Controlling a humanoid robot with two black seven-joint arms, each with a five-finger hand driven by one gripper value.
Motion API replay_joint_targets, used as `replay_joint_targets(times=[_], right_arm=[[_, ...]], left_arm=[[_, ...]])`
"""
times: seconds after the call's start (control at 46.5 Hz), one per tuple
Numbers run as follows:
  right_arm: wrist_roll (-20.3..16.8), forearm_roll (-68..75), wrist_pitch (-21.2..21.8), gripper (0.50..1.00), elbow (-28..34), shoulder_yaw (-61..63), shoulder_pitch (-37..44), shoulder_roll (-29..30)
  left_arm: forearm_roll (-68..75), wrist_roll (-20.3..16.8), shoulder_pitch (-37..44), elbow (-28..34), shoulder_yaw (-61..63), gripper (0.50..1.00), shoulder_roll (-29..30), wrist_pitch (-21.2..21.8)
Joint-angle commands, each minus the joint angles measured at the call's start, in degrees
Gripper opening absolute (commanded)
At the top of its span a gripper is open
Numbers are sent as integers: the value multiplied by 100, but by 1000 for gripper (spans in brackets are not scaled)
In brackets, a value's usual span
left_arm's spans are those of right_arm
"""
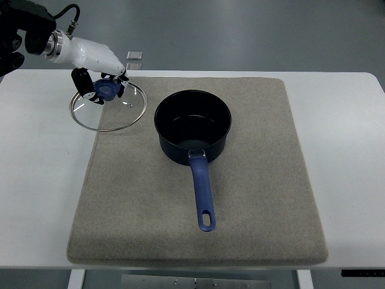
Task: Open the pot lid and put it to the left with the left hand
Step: 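Carry the lid beside the saucepan and lower it onto the mat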
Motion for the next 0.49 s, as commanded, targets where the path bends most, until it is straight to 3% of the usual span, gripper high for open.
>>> replay_joint_targets(times=[0.0,0.473], right_arm=[[0,0,0,917,0,5,5,0],[0,0,0,917,0,5,-3,0]], left_arm=[[-1,-1,143,1,1,500,-44,13],[-71,-1,574,106,-60,500,-158,390]])
